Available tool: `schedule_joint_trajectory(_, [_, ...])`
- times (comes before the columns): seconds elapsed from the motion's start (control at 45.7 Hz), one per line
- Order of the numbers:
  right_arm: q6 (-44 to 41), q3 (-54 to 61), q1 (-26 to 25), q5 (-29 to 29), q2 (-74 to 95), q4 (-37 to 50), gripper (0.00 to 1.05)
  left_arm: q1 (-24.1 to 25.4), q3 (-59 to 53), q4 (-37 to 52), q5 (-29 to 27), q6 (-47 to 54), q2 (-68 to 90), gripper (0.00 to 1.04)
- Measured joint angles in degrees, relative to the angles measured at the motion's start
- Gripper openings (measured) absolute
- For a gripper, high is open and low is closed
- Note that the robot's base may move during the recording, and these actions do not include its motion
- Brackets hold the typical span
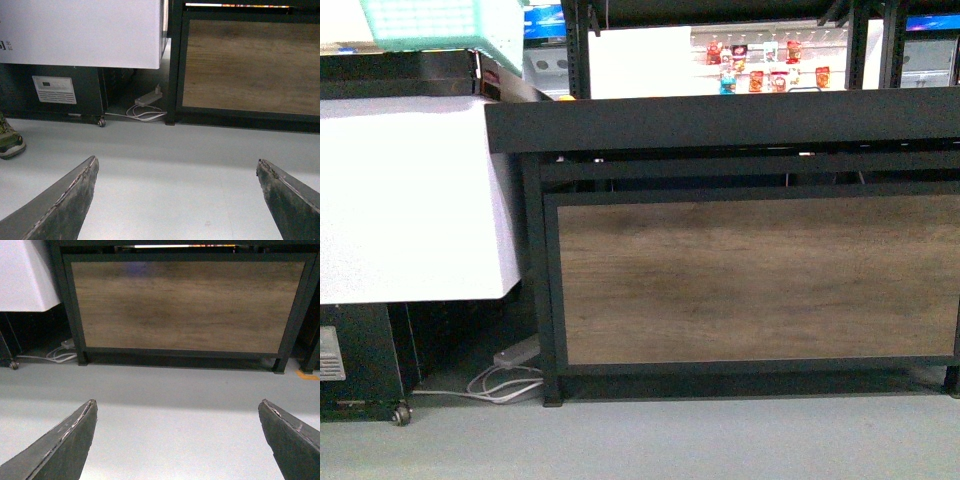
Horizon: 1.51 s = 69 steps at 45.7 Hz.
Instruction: Pick lemon from shelf
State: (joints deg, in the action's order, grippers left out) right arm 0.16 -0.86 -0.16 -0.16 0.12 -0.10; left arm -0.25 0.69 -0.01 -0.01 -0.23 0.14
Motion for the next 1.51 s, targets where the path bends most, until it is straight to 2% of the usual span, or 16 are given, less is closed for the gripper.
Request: schedule_joint_trajectory(1.51, [0.0, 0.0, 0.0, 0.0, 0.0, 0.0, 0.97, 0.0, 0.0, 0.0, 0.0, 0.0, 0.0, 0.97])
